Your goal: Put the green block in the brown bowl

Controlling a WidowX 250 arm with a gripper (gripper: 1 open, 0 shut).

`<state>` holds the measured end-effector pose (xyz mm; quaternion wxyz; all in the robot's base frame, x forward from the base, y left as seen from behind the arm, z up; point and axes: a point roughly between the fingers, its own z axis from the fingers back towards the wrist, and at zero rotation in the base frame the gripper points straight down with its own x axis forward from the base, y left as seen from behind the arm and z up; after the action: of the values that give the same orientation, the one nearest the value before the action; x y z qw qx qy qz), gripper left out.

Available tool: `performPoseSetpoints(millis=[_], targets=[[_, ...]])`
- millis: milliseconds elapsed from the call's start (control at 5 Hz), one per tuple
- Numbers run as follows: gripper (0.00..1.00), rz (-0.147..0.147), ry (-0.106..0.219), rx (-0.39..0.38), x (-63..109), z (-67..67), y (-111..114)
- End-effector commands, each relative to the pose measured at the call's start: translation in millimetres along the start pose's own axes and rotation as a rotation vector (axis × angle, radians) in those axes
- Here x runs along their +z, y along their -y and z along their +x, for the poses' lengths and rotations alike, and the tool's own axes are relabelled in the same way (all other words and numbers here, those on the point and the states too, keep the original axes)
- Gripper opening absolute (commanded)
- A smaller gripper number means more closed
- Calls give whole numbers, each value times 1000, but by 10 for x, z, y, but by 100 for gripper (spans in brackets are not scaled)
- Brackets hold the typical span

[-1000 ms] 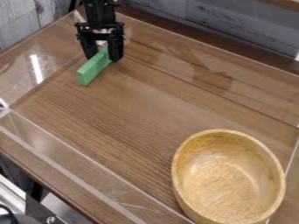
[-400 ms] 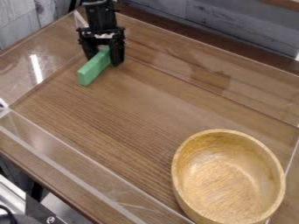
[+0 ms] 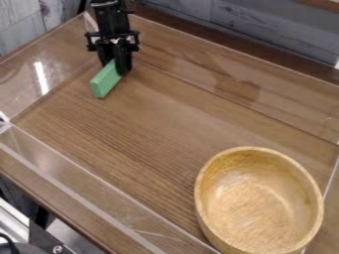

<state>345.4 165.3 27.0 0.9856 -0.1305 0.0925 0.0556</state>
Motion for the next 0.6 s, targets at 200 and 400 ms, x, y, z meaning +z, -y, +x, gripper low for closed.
performPoseSetpoints(millis=[200, 400], targets=[[0, 5, 20, -50, 304, -77, 142], [0, -1, 9, -71, 366, -123, 204]])
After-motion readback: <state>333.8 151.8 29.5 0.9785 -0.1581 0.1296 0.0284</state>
